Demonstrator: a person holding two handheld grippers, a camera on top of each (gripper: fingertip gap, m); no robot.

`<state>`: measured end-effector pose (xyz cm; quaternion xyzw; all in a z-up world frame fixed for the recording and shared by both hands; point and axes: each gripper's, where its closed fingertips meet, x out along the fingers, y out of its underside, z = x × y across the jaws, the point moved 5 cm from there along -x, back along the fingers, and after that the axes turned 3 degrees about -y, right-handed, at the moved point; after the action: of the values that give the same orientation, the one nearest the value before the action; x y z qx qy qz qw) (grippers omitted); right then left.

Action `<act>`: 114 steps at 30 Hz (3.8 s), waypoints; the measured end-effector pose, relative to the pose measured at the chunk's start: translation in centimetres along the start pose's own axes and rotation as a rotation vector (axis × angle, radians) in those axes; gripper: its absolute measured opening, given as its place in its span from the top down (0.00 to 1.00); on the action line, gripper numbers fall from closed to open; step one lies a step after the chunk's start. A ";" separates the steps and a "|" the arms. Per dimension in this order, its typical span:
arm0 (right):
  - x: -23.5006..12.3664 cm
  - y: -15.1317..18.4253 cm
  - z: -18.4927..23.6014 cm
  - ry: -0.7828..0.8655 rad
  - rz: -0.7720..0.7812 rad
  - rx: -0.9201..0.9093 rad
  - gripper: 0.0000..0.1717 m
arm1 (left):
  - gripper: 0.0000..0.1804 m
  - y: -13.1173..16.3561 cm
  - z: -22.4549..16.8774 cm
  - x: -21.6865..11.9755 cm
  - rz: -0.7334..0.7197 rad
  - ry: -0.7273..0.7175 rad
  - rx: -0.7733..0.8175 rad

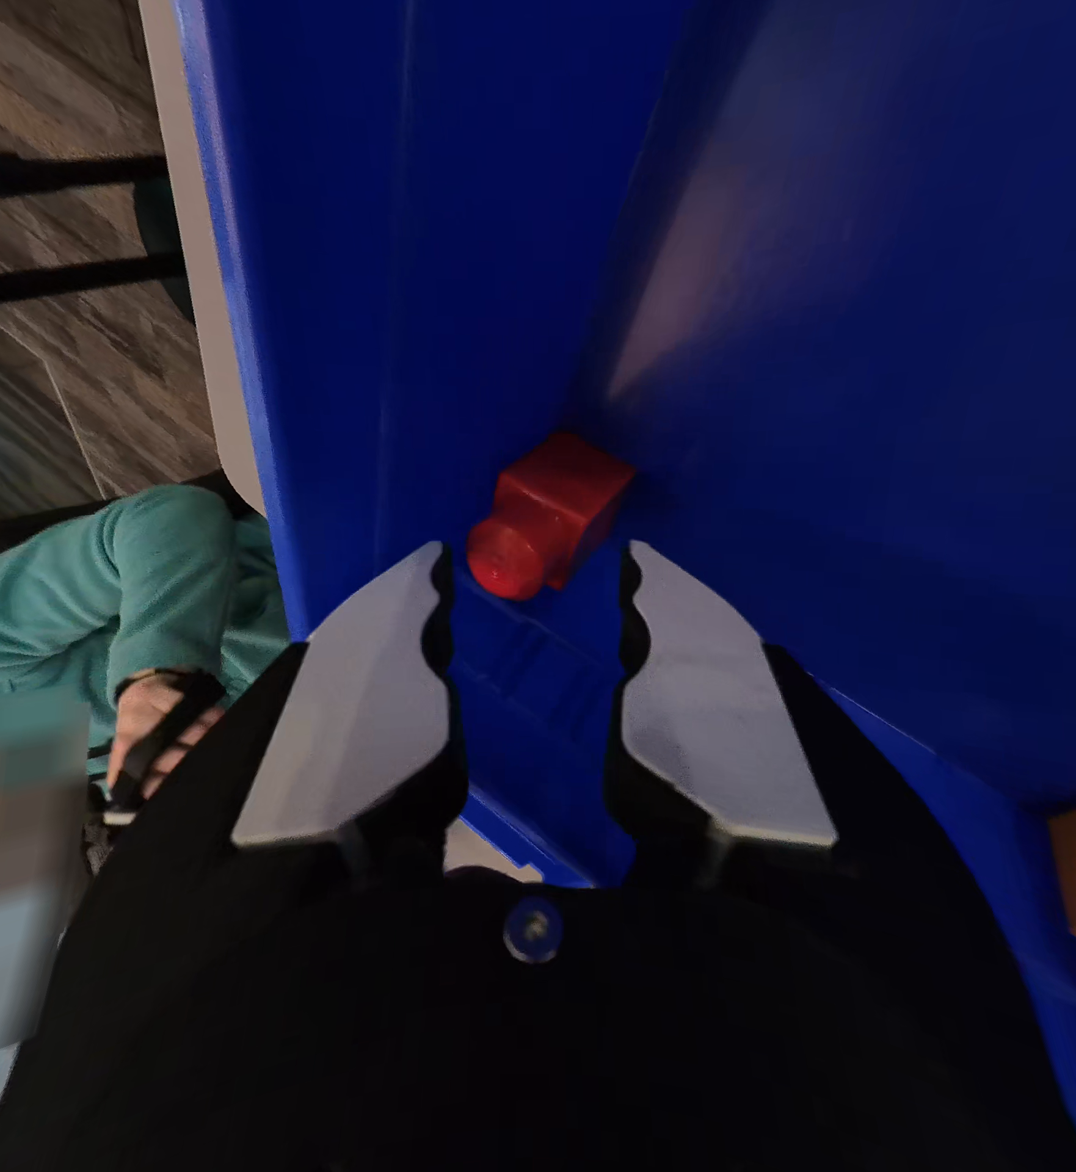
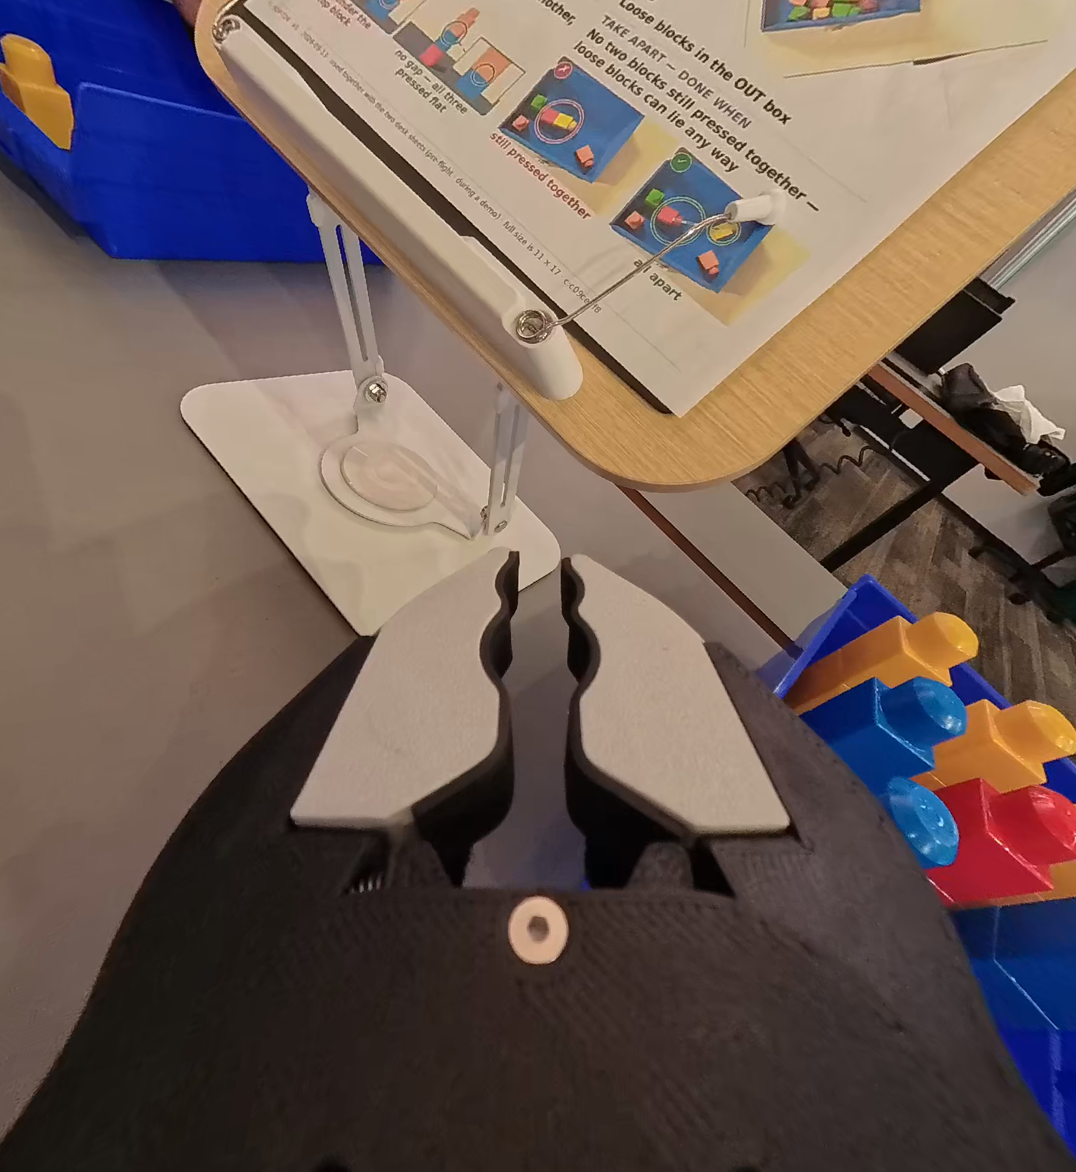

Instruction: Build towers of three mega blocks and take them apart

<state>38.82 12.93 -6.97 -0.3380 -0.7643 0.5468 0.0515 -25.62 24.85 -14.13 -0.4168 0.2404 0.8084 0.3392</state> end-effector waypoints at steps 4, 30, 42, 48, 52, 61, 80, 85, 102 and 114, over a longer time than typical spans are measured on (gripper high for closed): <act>0.0 0.0 0.0 -0.002 0.001 0.002 0.93 | 0.72 -0.1 -0.1 0.3 0.036 -0.012 0.015; 0.1 0.2 0.0 -0.011 0.010 0.004 0.93 | 0.68 0.0 -0.5 2.2 0.238 -0.011 0.161; 0.0 0.2 0.0 -0.019 0.008 0.004 0.93 | 0.71 -0.1 -8.6 -4.3 0.010 0.271 0.192; 0.3 0.4 0.1 -0.024 0.018 0.005 0.93 | 0.66 2.3 -7.7 -2.5 0.227 0.170 0.286; 0.1 0.4 0.0 -0.020 0.016 0.006 0.93 | 0.73 2.9 -8.5 -1.2 0.349 0.245 0.283; 0.0 0.2 0.1 -0.027 0.008 0.001 0.93 | 0.79 3.1 -9.3 -6.0 0.142 0.257 0.211; 0.0 0.4 0.2 -0.039 0.002 0.010 0.94 | 0.80 -0.7 -31.8 -20.4 -0.203 0.402 0.586; 0.0 0.3 0.2 -0.041 0.003 0.007 0.94 | 0.80 -0.7 -33.3 -18.7 -0.124 0.372 0.607; -0.1 0.2 0.2 -0.044 -0.003 0.004 0.94 | 0.67 0.9 -29.6 -19.9 -0.207 0.342 0.471; 0.0 0.4 0.2 -0.050 0.000 0.014 0.94 | 0.73 7.8 -13.4 -10.8 0.109 0.264 0.293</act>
<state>38.93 12.88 -7.43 -0.3240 -0.7616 0.5602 0.0347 -20.06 7.05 -11.48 -0.4516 0.4200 0.7204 0.3173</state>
